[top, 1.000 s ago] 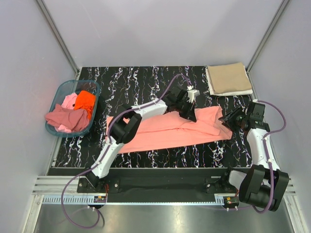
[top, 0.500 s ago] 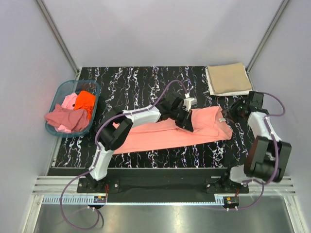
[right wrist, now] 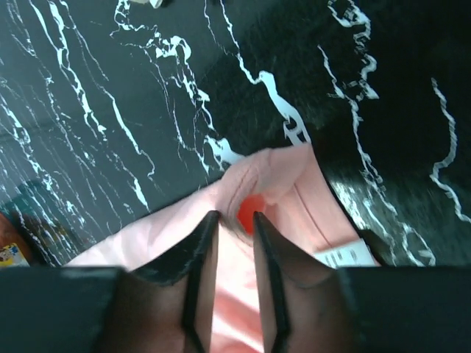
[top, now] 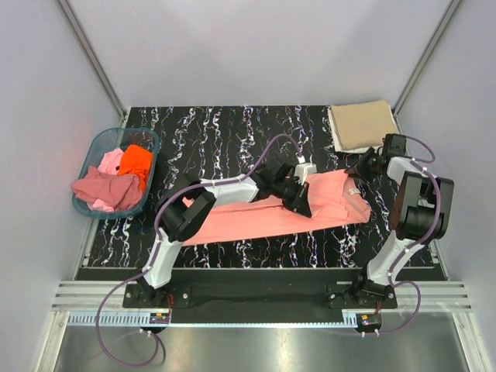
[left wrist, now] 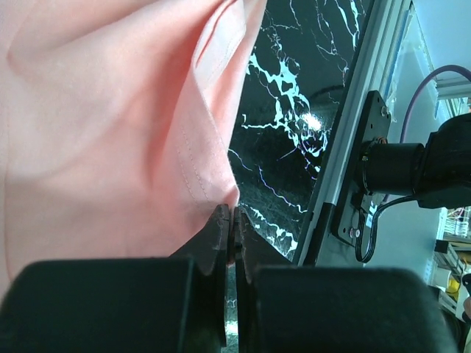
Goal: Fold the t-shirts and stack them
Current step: Fold the tshirt
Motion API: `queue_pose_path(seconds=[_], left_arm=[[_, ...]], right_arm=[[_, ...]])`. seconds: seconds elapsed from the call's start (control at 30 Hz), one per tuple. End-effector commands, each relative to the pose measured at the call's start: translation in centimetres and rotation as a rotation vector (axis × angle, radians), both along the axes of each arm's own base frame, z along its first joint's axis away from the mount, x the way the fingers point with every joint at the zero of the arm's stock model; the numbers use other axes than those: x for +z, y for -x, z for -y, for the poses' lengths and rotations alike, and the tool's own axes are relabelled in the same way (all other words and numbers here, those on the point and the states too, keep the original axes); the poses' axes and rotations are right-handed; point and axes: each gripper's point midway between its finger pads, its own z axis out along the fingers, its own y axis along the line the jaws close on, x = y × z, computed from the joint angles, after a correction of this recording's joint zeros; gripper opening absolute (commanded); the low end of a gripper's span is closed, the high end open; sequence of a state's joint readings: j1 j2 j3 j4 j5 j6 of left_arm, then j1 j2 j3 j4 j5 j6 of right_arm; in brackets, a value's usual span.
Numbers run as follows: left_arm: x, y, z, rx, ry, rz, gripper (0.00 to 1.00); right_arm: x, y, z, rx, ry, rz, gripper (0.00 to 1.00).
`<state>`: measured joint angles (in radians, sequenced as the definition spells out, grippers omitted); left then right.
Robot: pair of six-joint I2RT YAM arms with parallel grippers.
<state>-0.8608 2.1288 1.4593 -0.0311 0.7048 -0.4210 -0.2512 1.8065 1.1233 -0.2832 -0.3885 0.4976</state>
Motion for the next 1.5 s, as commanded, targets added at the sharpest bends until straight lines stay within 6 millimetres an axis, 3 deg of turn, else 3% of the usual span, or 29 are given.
queue_pose_path(seconds=[0.0, 0.07, 0.17, 0.23, 0.3, 0.47, 0.6, 0.63, 0.67, 0.83, 0.93, 1.0, 1.07, 1.1, 1.17, 1.2, 1.47], left_arm=[[-0.1, 0.4, 0.4, -0.029, 0.047, 0.011, 0.00], [-1.2, 0.6, 0.1, -0.029, 0.030, 0.002, 0.00], [-2.6, 1.0, -0.3, -0.024, 0.007, -0.019, 0.00], [-3.3, 1.2, -0.5, -0.024, -0.001, -0.032, 0.00], [-3.5, 1.4, -0.6, -0.027, -0.001, -0.042, 0.00], [-2.8, 1.2, -0.5, -0.026, 0.008, -0.034, 0.00], [-1.5, 1.1, -0.5, -0.027, 0.008, -0.012, 0.00], [-0.6, 1.0, -0.4, -0.026, 0.015, -0.002, 0.00], [-0.1, 0.9, -0.4, -0.023, 0.020, 0.004, 0.00], [2.2, 0.6, -0.4, -0.006, 0.041, 0.043, 0.00], [1.8, 0.6, -0.7, 0.000, 0.022, 0.037, 0.00], [1.7, 0.7, -0.7, -0.002, 0.022, 0.032, 0.00], [1.5, 0.6, -0.6, 0.007, 0.020, 0.022, 0.00], [1.5, 0.6, -0.6, 0.007, 0.023, 0.022, 0.00], [1.8, 0.4, -0.3, 0.016, 0.043, 0.013, 0.00], [1.9, 0.5, -0.1, 0.013, 0.052, 0.007, 0.00], [2.7, 0.1, 1.2, 0.033, 0.107, -0.059, 0.00]], right_arm=[[0.7, -2.8, -0.2, 0.036, 0.024, 0.076, 0.27], [-0.3, -3.5, 0.3, 0.022, 0.050, 0.057, 0.14], [-1.0, -4.4, 1.9, -0.004, 0.131, 0.055, 0.10], [-0.9, -5.0, 2.1, -0.001, 0.154, 0.062, 0.13], [-1.5, -5.3, 1.9, 0.001, 0.159, 0.055, 0.22], [-2.5, -5.2, 1.2, 0.017, 0.153, 0.035, 0.29], [-0.7, -4.6, 1.0, 0.016, 0.152, 0.014, 0.34], [1.0, -4.7, 1.1, 0.009, 0.155, 0.024, 0.36], [0.9, -3.1, 1.1, -0.004, 0.150, -0.059, 0.36], [3.3, 1.4, 1.8, -0.067, 0.196, -0.166, 0.43], [3.6, 4.6, 1.1, -0.085, 0.185, -0.205, 0.44], [2.4, 7.3, 0.7, -0.107, 0.173, -0.266, 0.44], [2.7, 9.0, 0.0, -0.131, 0.145, -0.271, 0.44], [1.5, 10.8, -0.4, -0.136, 0.129, -0.313, 0.44], [1.5, 12.1, -1.5, -0.154, 0.075, -0.318, 0.43], [0.5, 13.7, -2.1, -0.160, 0.051, -0.355, 0.43], [-1.0, 17.2, -2.3, -0.216, 0.062, -0.374, 0.44]])
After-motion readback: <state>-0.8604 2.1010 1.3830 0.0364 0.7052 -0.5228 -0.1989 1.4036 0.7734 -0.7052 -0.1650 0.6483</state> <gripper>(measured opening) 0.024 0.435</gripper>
